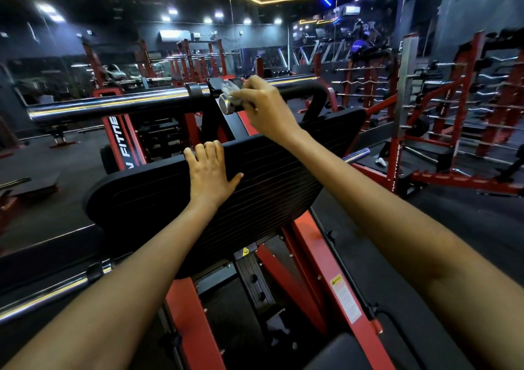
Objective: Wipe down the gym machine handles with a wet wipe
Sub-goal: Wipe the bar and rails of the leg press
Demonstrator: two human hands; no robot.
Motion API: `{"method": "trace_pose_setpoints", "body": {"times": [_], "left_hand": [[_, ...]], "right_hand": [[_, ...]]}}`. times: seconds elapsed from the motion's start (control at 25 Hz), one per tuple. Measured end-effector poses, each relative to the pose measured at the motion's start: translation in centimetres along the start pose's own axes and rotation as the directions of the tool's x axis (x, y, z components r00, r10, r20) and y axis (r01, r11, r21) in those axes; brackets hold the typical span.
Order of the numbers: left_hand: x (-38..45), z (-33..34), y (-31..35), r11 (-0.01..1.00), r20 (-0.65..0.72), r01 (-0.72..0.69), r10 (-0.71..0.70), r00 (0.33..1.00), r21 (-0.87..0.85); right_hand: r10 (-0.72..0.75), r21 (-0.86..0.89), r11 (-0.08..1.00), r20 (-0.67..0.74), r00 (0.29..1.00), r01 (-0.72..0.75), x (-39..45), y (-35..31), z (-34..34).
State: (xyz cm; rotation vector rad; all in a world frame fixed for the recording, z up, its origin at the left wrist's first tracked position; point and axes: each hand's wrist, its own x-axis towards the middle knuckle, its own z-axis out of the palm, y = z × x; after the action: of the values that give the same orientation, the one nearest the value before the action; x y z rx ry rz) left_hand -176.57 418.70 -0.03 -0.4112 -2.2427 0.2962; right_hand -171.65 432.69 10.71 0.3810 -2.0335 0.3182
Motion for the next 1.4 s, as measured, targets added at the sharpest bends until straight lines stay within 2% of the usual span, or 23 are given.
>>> {"method": "trace_pose_setpoints", "body": {"times": [0.08, 0.16, 0.2, 0.24, 0.32, 0.4, 0.48, 0.56, 0.64, 0.76, 0.88, 1.0, 1.04, 1.12, 1.2, 1.28, 1.32, 1.4], "left_hand": [[0.0, 0.1, 0.0, 1.000, 0.001, -0.009, 0.009, 1.000, -0.005], [0.0, 0.2, 0.0, 1.000, -0.007, -0.005, 0.005, 1.000, 0.010], [0.1, 0.2, 0.0, 1.000, -0.011, -0.003, 0.003, 1.000, 0.027], [0.1, 0.2, 0.1, 0.999, -0.013, -0.002, 0.003, 1.000, 0.039], [0.1, 0.3, 0.0, 0.999, -0.008, -0.004, 0.005, 1.000, 0.045], [0.1, 0.5, -0.1, 0.999, -0.016, -0.008, 0.009, 1.000, 0.051], [0.0, 0.6, -0.1, 0.999, -0.035, -0.012, 0.013, 0.999, 0.047], [0.1, 0.6, -0.1, 1.000, -0.057, -0.006, 0.007, 0.998, 0.028], [0.1, 0.5, -0.1, 1.000, -0.049, -0.006, 0.006, 0.999, 0.012], [0.0, 0.5, 0.0, 1.000, -0.038, -0.002, 0.003, 0.999, 0.018], [0.1, 0.5, 0.1, 0.998, -0.057, 0.004, 0.000, 0.998, 0.069], [0.1, 0.5, 0.1, 0.996, -0.056, 0.000, 0.005, 0.998, 0.088], [0.2, 0.6, 0.1, 0.996, -0.064, 0.004, 0.001, 0.998, 0.088], [0.2, 0.6, 0.2, 0.996, -0.083, 0.019, -0.012, 0.996, 0.083], [0.2, 0.7, 0.4, 0.996, -0.080, 0.022, -0.015, 0.997, 0.090], [0.1, 0.7, 0.5, 0.995, -0.090, 0.023, -0.014, 0.996, 0.096], [0.1, 0.8, 0.5, 0.996, -0.098, 0.024, -0.015, 0.995, 0.091], [0.2, 0.9, 0.4, 0.996, -0.108, 0.026, -0.016, 0.994, 0.091]], "right_hand": [[0.111, -0.064, 0.991, -0.047, 0.993, -0.114, -0.4, 2.9, -1.1], [0.300, -0.149, 0.940, -0.064, 0.952, -0.307, -0.1, 5.0, -1.7], [0.340, -0.185, 0.919, -0.078, 0.937, -0.349, 0.2, 5.0, -1.5], [0.316, -0.194, 0.925, -0.080, 0.945, -0.326, 0.7, 4.1, -1.0], [0.139, -0.159, 0.977, -0.034, 0.990, -0.143, 1.2, 1.5, 0.4], [-0.035, -0.152, 0.988, -0.016, 0.999, 0.032, 1.1, 0.4, 1.1], [-0.105, -0.203, 0.974, -0.033, 0.994, 0.096, 0.9, 1.9, 0.2], [-0.099, -0.271, 0.959, -0.062, 0.993, 0.079, 0.6, 4.2, -0.8], [0.005, -0.321, 0.947, -0.077, 0.997, -0.030, 0.3, 6.7, -2.0], [0.269, -0.313, 0.906, -0.091, 0.959, -0.284, -0.7, 11.0, -3.4], [0.511, -0.139, 0.829, -0.204, 0.835, -0.541, -1.4, 14.0, -4.0], [0.639, -0.016, 0.741, -0.294, 0.711, -0.672, -1.0, 13.3, -3.3], [0.624, 0.013, 0.756, -0.319, 0.713, -0.655, -1.0, 12.2, -2.6], [0.498, 0.036, 0.856, -0.323, 0.804, -0.516, -1.4, 9.2, -1.1], [0.305, -0.022, 0.945, -0.295, 0.905, -0.326, -2.2, 8.0, -0.2], [0.178, -0.118, 0.968, -0.292, 0.940, -0.220, -2.3, 9.2, -0.7], [0.169, -0.158, 0.962, -0.288, 0.943, -0.221, -2.1, 10.2, -1.2], [0.265, -0.192, 0.930, -0.239, 0.934, -0.313, -1.4, 11.8, -2.1]]}}
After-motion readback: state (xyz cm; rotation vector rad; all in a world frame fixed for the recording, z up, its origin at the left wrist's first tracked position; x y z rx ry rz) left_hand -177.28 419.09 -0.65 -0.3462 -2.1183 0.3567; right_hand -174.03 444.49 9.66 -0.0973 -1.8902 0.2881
